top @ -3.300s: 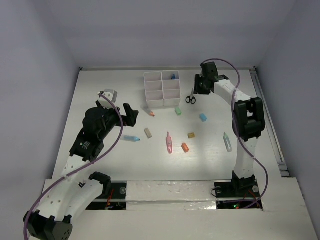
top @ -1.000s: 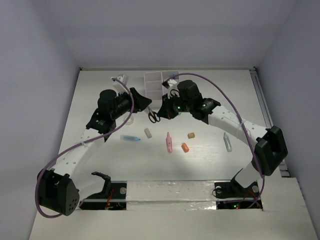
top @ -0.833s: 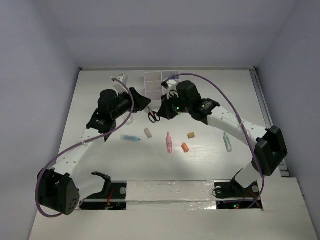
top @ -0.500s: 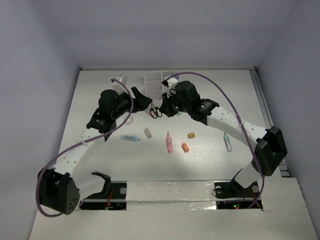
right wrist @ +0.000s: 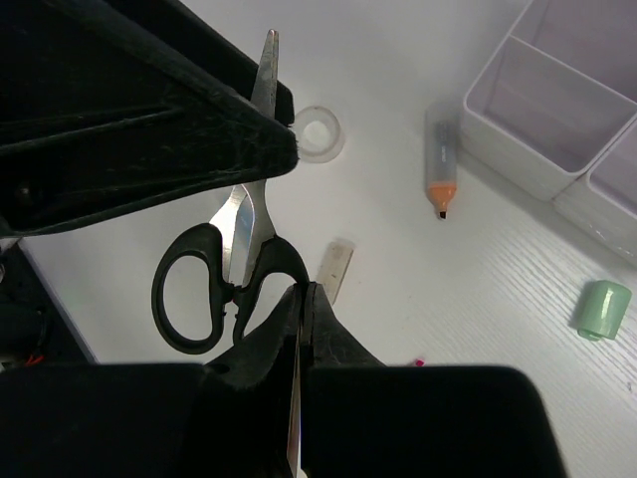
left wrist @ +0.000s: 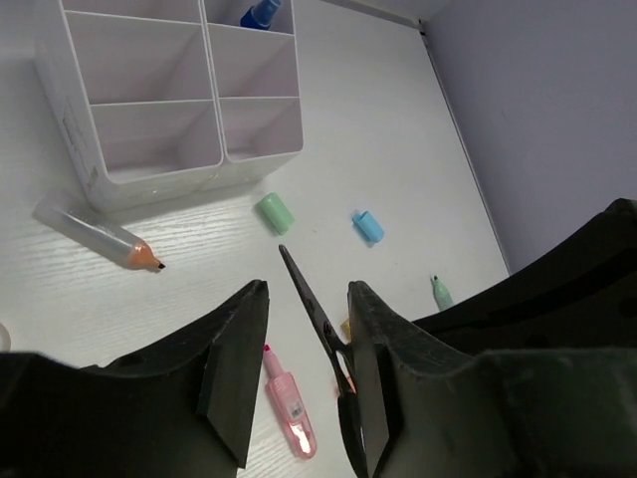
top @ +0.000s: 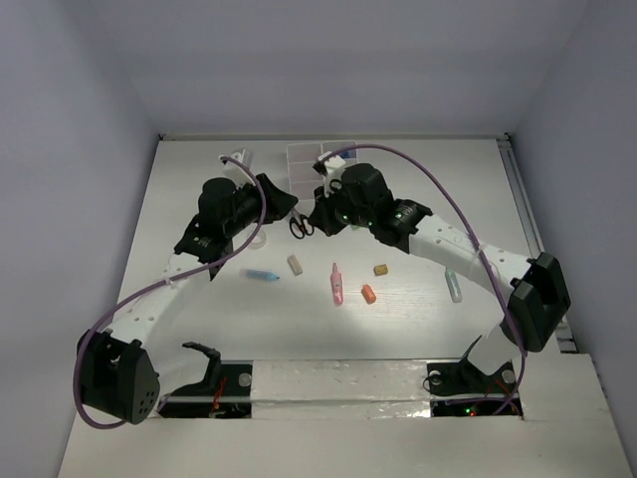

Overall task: Sort the stationery into containers
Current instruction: Pick up the scissors from the center of the board.

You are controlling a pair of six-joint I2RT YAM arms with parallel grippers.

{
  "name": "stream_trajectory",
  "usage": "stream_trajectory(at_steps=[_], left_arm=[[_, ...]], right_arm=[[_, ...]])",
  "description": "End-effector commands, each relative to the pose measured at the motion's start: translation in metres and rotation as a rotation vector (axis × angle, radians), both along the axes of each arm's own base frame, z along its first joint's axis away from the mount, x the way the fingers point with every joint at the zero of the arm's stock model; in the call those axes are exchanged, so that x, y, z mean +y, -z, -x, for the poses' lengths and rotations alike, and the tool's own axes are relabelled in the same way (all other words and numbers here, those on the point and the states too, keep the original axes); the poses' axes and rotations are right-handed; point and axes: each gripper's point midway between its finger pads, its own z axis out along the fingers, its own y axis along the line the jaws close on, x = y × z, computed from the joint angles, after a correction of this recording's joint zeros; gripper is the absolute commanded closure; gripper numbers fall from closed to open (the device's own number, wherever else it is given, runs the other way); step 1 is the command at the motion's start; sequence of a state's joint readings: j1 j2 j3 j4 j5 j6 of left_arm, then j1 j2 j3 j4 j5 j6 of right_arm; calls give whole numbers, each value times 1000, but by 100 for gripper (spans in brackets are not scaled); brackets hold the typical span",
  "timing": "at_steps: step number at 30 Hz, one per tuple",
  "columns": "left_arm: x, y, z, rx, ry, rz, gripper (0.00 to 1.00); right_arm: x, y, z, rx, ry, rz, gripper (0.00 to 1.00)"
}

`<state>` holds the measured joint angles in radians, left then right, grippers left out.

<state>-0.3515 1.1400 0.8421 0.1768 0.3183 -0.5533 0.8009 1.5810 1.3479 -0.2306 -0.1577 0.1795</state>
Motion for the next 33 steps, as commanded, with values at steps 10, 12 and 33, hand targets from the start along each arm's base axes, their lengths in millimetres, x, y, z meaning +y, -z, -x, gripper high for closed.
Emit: stream_trajectory(at_steps=[10,12,33], left_arm=[[-9,-26,-6,-77,22,71,100],[-13,-34,-4,-100,40,111,100],[-8,-93,-12,41,106,334,100]], right_arm=[[3,-41,-3,-127,-22,-39,100],[3,-48,1,-137,-34,-59,100],[-52,-94,45,-531,-153,-87,25]])
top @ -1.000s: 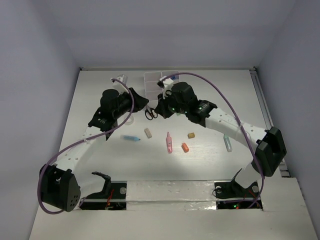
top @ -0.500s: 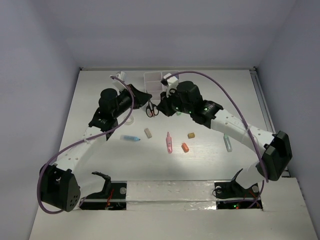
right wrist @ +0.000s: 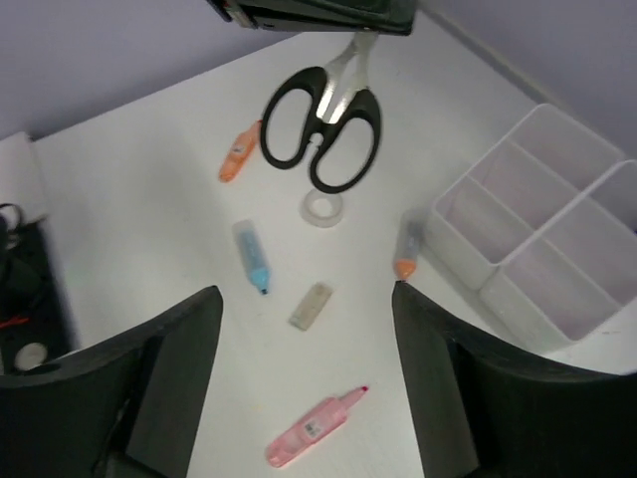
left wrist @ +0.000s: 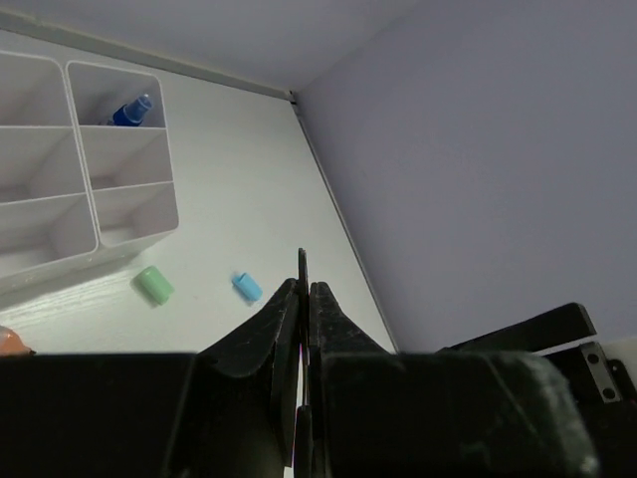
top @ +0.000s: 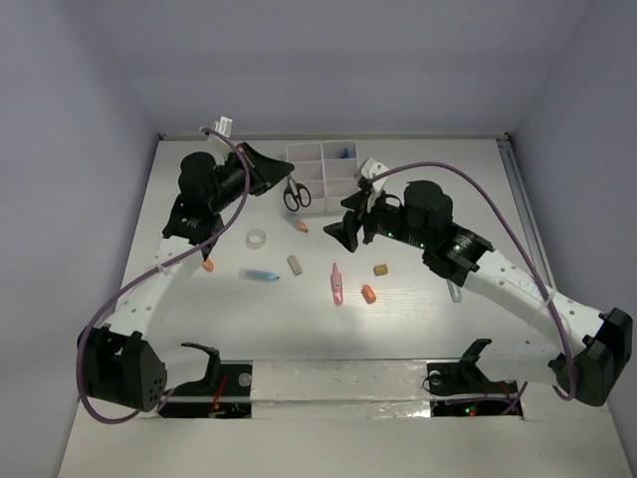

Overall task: Sort the stationery into containers
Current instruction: Pick up the scissors from the center of the board.

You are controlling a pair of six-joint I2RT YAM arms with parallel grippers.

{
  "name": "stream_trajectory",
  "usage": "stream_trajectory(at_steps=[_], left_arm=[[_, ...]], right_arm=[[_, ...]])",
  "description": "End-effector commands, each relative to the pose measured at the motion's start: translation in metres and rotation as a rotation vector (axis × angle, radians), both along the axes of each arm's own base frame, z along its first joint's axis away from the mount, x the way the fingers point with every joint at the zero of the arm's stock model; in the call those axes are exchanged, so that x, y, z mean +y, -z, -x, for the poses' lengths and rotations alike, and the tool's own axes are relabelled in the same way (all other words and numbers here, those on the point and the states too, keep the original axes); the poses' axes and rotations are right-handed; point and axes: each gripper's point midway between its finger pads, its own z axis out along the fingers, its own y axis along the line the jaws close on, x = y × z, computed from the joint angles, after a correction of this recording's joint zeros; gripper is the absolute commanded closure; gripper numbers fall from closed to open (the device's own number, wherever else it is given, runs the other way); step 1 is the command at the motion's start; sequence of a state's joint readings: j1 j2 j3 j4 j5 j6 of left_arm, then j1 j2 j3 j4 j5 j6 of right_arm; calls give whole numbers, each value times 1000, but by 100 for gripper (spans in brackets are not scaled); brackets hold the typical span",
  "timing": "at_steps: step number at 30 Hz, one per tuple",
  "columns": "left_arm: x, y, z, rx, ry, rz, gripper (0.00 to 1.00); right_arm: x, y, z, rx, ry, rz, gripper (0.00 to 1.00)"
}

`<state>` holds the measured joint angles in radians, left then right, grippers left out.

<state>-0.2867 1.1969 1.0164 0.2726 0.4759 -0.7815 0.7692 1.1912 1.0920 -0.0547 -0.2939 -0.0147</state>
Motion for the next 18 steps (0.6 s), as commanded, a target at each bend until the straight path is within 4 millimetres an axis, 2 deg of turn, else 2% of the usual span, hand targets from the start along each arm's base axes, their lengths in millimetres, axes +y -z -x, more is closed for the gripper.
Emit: stream_trajectory(at_steps=[1,5,6,8,9,10,11,14,15,18], left_arm=[[5,1,2,110,59,79,100],[6,11,3,190,111,161,100],[5,15,4,210,120,173,100],[3,16,6,234,134,195,100],[3,15,7,238,137,200,100],[2,15,9,242,140,204,100],[2,13,10,246,141,213,100],[1,12,14,258,153,228,100],[0,13,15,262,164,233,100],[0,14,18,272,168,241,100]], right_arm=[[-5,-8,-8,-210,48,64,23],[-4,-11,-22,-391,173,188,15],[2,1,-28,-400,187,242,15],[8,4,-35,-456,220,291,14],[13,14,-39,-465,226,327,14],[12,13,-42,-487,269,342,14],[19,4,-41,-542,276,318,13],[31,9,-37,-575,259,323,13],[32,11,-42,-589,270,345,13],[35,-1,-42,-667,316,356,12]])
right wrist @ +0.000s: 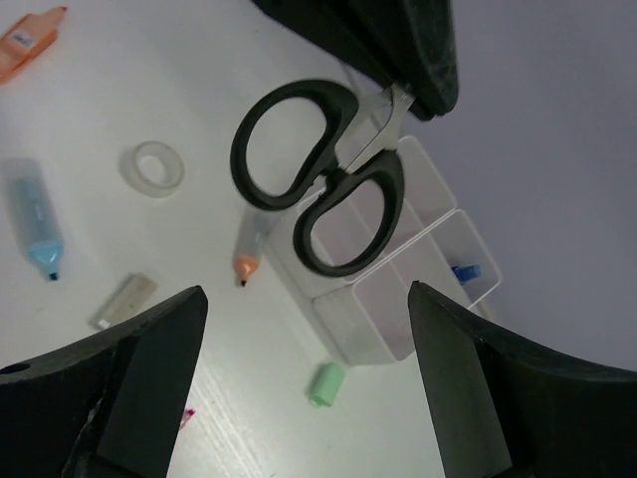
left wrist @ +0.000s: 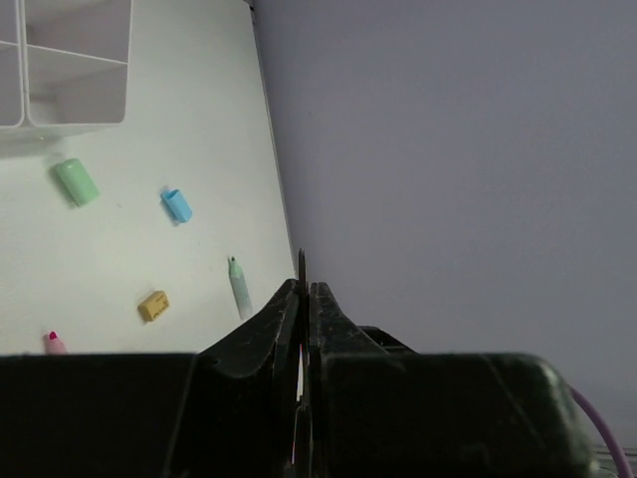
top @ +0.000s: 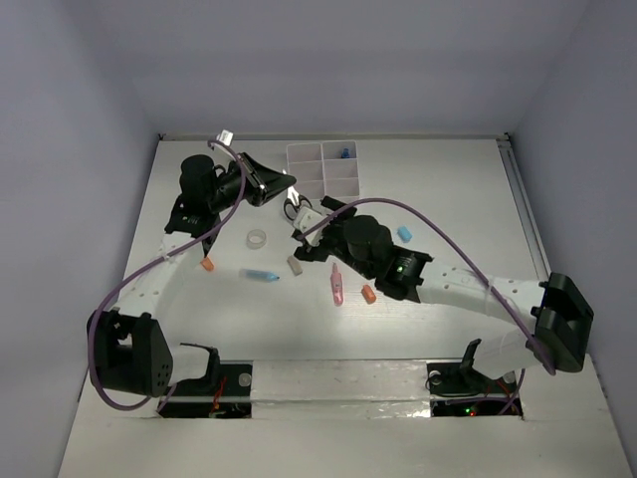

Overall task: Sort the stationery into containers
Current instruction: Pick up the scissors from the center of the board.

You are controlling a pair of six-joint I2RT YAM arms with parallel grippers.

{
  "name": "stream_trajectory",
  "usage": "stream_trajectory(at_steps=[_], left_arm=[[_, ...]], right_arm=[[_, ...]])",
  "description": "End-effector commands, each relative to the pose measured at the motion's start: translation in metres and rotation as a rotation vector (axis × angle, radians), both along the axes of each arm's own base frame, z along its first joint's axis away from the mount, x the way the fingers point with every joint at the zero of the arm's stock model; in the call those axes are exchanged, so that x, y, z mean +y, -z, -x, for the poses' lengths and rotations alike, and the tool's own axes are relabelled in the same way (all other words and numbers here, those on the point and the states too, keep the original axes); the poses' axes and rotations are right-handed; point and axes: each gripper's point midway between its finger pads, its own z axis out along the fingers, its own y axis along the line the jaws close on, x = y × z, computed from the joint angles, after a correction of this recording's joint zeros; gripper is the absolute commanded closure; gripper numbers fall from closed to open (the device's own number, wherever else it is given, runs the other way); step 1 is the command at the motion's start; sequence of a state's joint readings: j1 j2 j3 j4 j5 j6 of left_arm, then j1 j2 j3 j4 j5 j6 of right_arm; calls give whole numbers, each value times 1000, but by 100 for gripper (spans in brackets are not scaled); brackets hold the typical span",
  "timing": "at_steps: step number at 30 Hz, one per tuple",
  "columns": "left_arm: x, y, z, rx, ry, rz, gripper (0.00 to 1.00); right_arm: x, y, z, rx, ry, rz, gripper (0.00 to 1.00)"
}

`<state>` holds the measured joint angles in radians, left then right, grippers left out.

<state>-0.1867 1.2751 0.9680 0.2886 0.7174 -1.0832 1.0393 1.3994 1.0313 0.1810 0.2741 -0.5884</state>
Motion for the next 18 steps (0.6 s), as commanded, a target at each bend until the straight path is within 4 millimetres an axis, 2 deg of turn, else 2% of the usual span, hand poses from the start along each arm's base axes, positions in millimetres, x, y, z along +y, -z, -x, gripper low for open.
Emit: stream_trajectory(at_steps=[1,8,17,18], left_arm=[[-2,-19,14,-54,36,44,100],[0,-11,16,-42,26,37,100],[-2,-7,21,-28,44,54,100],[-2,-7,21,-26,48,59,100]], right_arm=[[1,-56,-7,-202,75,-79,12],[0,-67,-4,-273,96,-83,12],[22,-54,0,-239,40,-27,27],[25,-55,3,-241,29,-27,34]])
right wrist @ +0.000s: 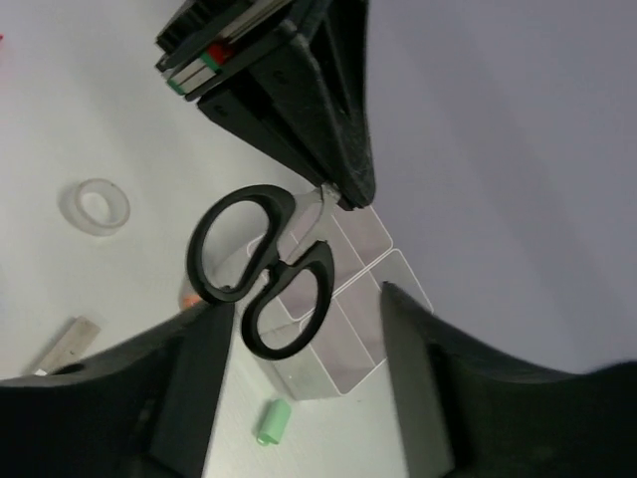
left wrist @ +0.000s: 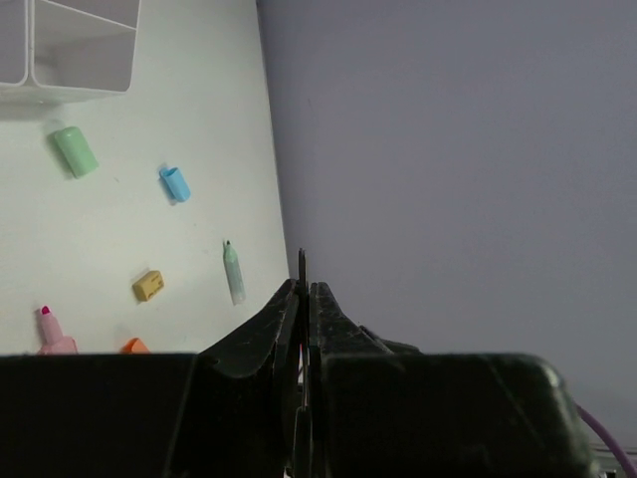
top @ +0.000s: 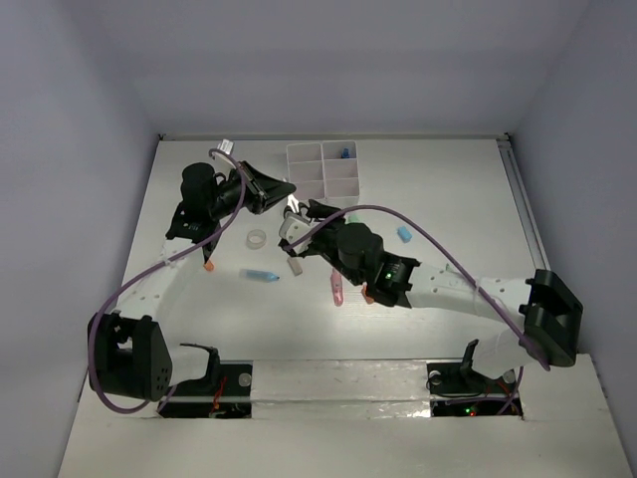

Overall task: Sort the stationery into containers
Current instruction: Pick up the scissors from the center of the board, then place the scissors in the storage box.

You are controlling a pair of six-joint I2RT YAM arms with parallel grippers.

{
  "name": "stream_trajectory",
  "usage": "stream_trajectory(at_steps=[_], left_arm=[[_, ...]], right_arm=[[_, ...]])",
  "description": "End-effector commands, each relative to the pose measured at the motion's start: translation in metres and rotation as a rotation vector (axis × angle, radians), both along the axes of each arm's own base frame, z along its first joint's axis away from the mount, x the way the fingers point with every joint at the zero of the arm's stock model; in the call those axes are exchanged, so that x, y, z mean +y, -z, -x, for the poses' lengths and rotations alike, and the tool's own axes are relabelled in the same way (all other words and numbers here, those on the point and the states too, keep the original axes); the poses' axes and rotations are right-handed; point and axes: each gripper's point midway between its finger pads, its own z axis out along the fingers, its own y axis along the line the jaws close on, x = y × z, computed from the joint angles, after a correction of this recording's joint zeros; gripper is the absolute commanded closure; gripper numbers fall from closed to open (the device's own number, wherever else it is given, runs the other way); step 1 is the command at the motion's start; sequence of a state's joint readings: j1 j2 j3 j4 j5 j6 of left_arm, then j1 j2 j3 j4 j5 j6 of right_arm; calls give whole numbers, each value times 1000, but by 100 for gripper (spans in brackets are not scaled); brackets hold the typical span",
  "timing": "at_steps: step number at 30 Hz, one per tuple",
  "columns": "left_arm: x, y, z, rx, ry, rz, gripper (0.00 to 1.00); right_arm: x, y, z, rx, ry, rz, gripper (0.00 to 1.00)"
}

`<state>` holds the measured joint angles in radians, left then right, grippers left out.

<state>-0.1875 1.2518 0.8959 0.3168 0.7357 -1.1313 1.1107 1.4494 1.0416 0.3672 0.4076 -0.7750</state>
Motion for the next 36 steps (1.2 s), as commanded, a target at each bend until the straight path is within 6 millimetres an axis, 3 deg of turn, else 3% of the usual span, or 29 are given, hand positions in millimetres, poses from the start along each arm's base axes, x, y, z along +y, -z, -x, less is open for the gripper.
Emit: stream_trajectory(at_steps=[1,5,6,9,12,13,14,15,16,20,22,23,27,28,30,32,33,35,36], left_arm=[[-1,-22,10,-82,32,32,100],[-2,-19,12,-75,37,34,100],[-2,-18,12,-75,39,37,100],[-2,-16,13,-72,37,48,100],[-2,-16,15,-84,37,53,98],[-1,-17,15,-91,32,51,90],[0,-21,16,-120,33,40,72],[1,-19,15,-121,20,25,64],[3,-25,14,-145,7,9,42],[18,-37,12,-236,-70,-90,5],[25,-37,13,-254,-105,-104,1],[33,-41,13,-270,-145,-116,1],[56,-43,15,-325,-263,-228,1],[64,-45,15,-361,-294,-271,1],[76,-54,20,-404,-358,-316,1],[84,-57,24,-449,-387,-373,1],[88,-58,29,-465,-402,-392,1],[89,-60,37,-516,-391,-426,1],[88,-58,40,-528,-379,-438,1]], right_arm=[[11,-26,4,-36,-17,-43,40],[12,-30,9,-36,-29,-41,70],[14,-31,12,-36,-35,-41,83],[17,-32,18,-31,-38,-38,100],[16,-33,21,-5,-48,-47,100],[15,-36,23,5,-56,-56,100],[17,-32,27,28,-79,-44,100],[18,-34,29,50,-89,-58,100],[17,-36,31,63,-91,-60,100],[11,-33,36,135,-91,-35,100],[10,-39,37,166,-104,-56,100],[7,-33,37,211,-113,-45,100],[-8,-24,16,333,-99,-52,100],[-22,-22,-1,358,-61,-59,100],[-29,-22,-11,432,-69,-75,100],[-43,-13,-36,486,-25,-70,100],[-49,-22,-43,500,-9,-71,100],[-65,-3,-64,579,41,-26,100],[-69,-19,-75,564,54,-40,100]])
